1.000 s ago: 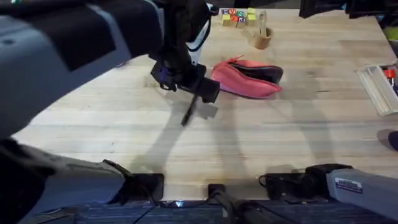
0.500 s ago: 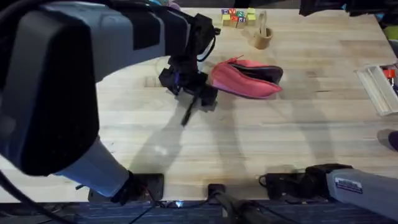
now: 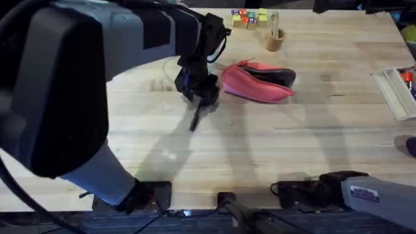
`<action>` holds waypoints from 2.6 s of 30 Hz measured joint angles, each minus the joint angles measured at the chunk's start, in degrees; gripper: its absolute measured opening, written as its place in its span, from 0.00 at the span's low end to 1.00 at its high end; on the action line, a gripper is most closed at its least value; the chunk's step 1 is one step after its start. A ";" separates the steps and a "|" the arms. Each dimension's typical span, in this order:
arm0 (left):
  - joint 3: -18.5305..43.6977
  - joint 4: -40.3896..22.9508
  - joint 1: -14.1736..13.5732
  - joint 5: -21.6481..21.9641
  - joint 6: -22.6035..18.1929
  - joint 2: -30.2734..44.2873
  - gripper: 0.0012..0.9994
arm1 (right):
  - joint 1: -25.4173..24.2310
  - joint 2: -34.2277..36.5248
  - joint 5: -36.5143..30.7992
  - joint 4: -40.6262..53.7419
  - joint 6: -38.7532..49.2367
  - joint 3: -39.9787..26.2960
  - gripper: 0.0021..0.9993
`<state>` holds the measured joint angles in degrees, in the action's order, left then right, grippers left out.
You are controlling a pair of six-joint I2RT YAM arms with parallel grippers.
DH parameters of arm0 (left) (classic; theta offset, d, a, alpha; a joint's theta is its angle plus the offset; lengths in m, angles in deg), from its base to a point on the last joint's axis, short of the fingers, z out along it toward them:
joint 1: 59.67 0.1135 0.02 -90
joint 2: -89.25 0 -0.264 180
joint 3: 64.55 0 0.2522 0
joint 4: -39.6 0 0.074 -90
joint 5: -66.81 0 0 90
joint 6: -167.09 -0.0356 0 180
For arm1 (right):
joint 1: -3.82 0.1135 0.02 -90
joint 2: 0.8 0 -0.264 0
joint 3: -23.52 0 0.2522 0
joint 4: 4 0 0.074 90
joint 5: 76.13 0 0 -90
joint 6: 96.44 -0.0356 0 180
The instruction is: Unzip the bag, pick up the pens from the table one at a time and place them inside, then zip the bag closed.
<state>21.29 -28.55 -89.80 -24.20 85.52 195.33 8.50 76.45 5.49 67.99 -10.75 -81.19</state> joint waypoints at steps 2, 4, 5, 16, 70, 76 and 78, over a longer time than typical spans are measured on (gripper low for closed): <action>0.00 0.11 0.00 -0.14 0.01 0.00 0.25 | 0.00 0.00 0.00 -0.09 0.00 0.00 1.00; 0.05 0.20 -0.02 -0.56 0.01 0.00 0.10 | 0.00 0.00 0.00 -0.22 0.00 0.00 1.00; 0.13 0.22 -0.04 -0.53 -0.04 0.00 0.06 | 0.00 0.00 0.00 -0.24 -0.02 0.00 1.00; 1.24 -0.61 -0.04 -0.44 0.02 0.61 0.04 | 0.00 -0.03 0.00 -0.31 -0.02 0.00 1.00; 33.73 7.04 -11.02 -24.95 -44.77 3.69 0.04 | 0.00 -26.80 14.58 23.65 12.50 0.07 1.00; 33.73 7.07 -11.19 -27.79 -48.35 4.13 0.04 | 0.00 -26.92 16.36 24.15 13.18 0.07 1.00; 33.73 7.23 -11.19 -28.19 -48.61 4.76 0.04 | 0.00 -27.15 16.49 24.17 13.22 0.07 1.00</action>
<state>55.01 -21.32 -100.99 -52.39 36.90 200.09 8.50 49.31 21.98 92.16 2.47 -81.13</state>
